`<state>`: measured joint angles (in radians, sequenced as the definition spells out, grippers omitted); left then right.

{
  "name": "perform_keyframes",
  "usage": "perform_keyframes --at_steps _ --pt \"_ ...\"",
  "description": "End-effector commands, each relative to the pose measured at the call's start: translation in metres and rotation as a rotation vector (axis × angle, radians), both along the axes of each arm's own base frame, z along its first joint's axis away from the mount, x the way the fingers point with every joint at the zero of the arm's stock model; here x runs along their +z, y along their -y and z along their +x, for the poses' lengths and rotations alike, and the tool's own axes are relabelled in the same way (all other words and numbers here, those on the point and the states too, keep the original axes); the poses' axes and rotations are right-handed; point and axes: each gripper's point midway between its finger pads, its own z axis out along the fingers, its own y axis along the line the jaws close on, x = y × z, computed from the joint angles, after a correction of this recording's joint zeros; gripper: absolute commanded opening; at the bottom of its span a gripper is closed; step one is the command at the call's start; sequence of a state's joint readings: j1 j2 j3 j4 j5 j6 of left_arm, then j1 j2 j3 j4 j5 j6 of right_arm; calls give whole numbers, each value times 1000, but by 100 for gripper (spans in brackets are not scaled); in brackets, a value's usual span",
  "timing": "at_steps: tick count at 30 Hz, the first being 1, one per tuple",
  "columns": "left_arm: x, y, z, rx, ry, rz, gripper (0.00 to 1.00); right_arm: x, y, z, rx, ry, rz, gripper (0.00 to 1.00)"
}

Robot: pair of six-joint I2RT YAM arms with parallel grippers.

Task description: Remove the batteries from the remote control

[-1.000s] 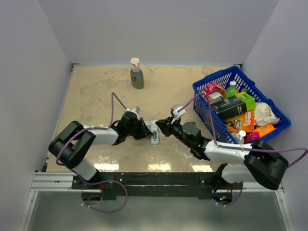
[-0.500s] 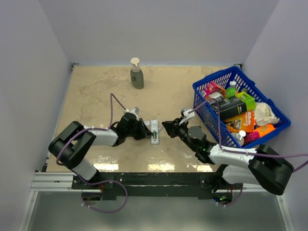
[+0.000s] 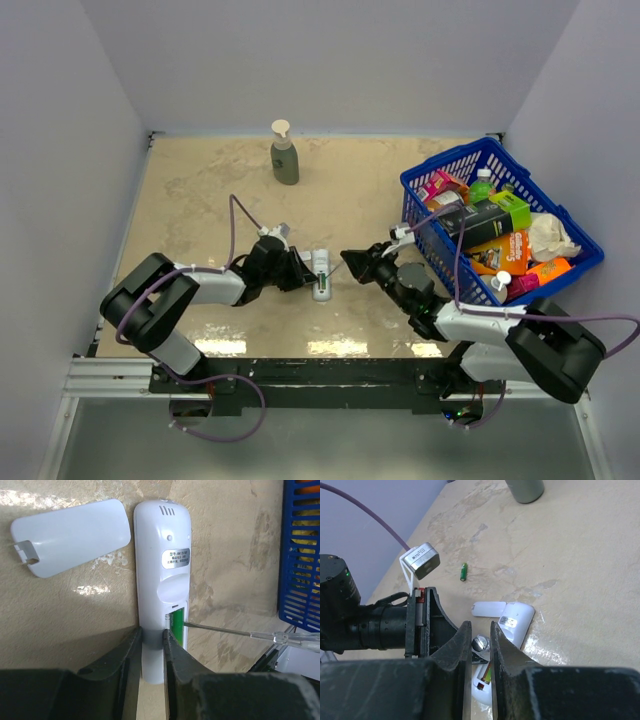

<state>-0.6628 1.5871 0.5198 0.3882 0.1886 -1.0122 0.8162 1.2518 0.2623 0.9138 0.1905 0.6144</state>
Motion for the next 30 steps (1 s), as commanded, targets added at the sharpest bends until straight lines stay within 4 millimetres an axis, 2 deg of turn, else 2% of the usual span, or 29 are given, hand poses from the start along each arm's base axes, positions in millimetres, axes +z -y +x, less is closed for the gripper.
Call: perform_keyframes --at_steps 1,3,6,7,11,14,17,23,30 --pt "15 44 -30 -153 -18 -117 0 -65 -6 -40 147 -245 -154 0" --pt "14 45 -32 -155 -20 -115 0 -55 -11 -37 174 -196 -179 0" --pt "15 49 -33 -156 -20 -123 0 -51 -16 -40 218 -134 -159 0" --pt "17 51 -33 -158 -19 -134 0 -62 -16 -41 225 -147 -187 0" --pt "19 58 -35 -174 -21 -144 0 -82 -34 -62 325 -126 -286 0" --pt "17 56 -36 -168 -28 -136 0 -83 -41 -65 304 -103 -366 0" --pt "17 53 -36 -154 -27 -128 0 -86 -32 -62 244 -101 -416 0" --pt "12 50 -39 -149 -45 -118 0 -117 -7 -72 207 -164 -479 0" --pt "16 49 -40 -145 -40 -129 0 -129 -4 -82 163 -296 -400 0"
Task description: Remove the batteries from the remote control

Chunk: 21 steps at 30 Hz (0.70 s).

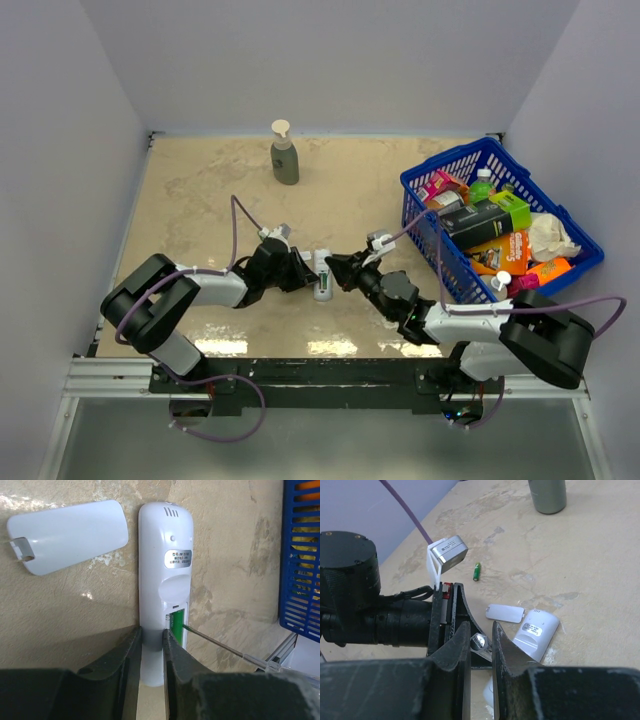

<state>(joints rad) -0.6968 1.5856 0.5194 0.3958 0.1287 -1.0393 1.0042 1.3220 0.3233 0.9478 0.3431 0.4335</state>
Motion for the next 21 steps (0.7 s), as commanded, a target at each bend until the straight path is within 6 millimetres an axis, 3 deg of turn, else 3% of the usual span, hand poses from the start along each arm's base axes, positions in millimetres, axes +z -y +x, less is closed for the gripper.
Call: perform_keyframes --at_steps 1,6,10,14,21 --pt "15 45 -42 -178 -55 -136 0 -135 38 -57 13 -428 -282 0" --pt "15 43 -43 -169 -54 -140 0 -130 57 -52 -100 -468 -171 0" --pt "13 43 -43 -170 -58 -140 0 -119 53 -46 -80 -493 -81 0" --pt "15 45 -45 -178 -56 -144 0 -125 53 -46 -65 -534 -28 0" --pt "19 46 -45 -173 -43 -149 0 -104 29 -45 38 -488 56 0"
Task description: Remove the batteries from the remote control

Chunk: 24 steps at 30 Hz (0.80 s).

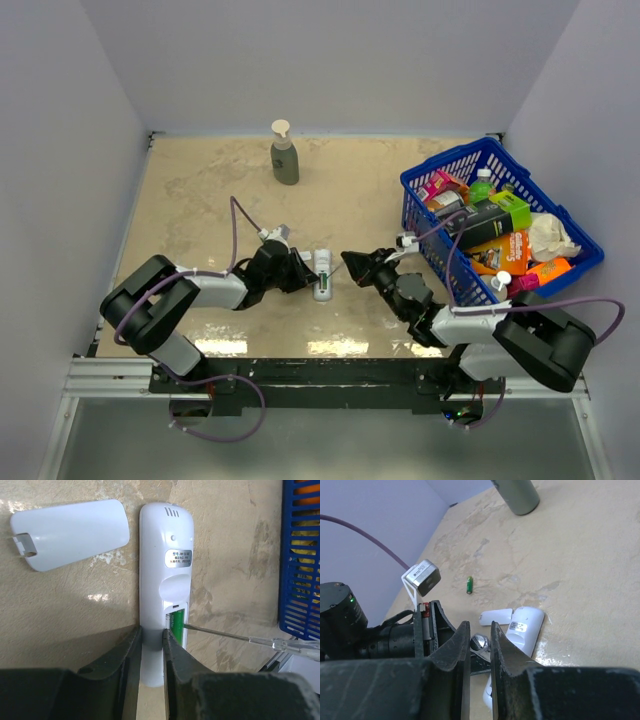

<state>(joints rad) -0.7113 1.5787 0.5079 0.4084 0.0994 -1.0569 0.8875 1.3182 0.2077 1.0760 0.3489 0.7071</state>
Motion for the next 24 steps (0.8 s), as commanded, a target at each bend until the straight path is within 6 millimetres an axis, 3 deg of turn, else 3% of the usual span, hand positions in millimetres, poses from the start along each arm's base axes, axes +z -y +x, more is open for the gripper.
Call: perform_keyframes --at_steps 1,7,11,14,24 --pt "17 45 -45 -194 -50 -145 0 -88 -13 -62 241 -326 -125 0" --pt "14 45 -46 -197 -58 -142 0 -69 -7 -59 212 -311 -55 0" --pt "13 45 -47 -193 -59 -139 0 -32 -6 -47 202 -221 -1 0" --pt "11 45 -47 -189 -62 -136 0 -19 -4 -39 184 -189 -7 0" --pt "10 43 -45 -172 -61 -115 0 -24 -9 -25 215 -119 -172 0"
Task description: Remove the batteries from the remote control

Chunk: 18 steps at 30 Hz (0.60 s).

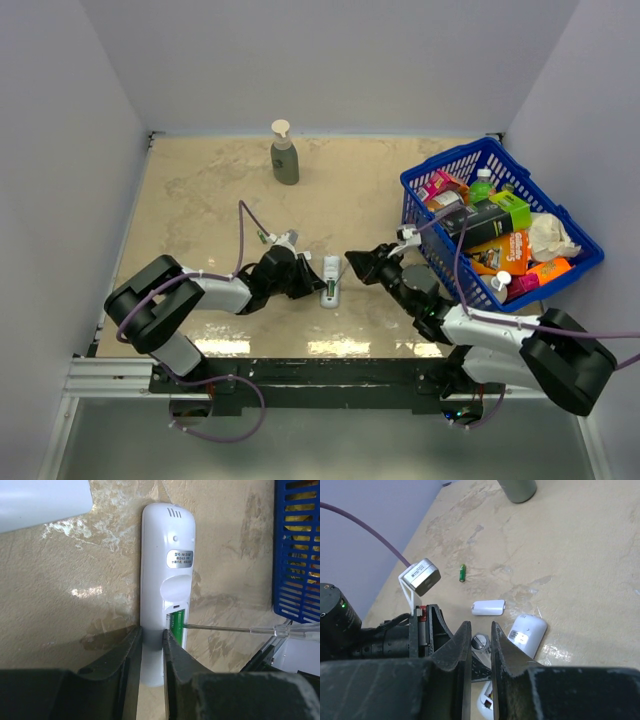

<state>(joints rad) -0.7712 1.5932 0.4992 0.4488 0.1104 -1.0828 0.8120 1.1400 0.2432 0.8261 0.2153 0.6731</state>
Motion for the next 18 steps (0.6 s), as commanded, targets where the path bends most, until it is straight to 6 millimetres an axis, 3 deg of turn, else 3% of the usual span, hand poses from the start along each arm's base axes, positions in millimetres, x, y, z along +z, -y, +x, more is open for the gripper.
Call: perform_keyframes --at_steps 1,3,11,18 --pt "10 25 -28 -116 -53 -81 0 -42 -20 -23 169 -107 -145 0" --pt "12 24 -27 -107 -48 -76 0 -42 -25 -21 205 -66 -203 0" --pt "22 29 -29 -96 -34 -101 0 -74 -44 -35 328 -60 -345 0" --pt "31 42 -37 -93 -33 -130 0 -71 -38 -36 264 -90 -258 0"
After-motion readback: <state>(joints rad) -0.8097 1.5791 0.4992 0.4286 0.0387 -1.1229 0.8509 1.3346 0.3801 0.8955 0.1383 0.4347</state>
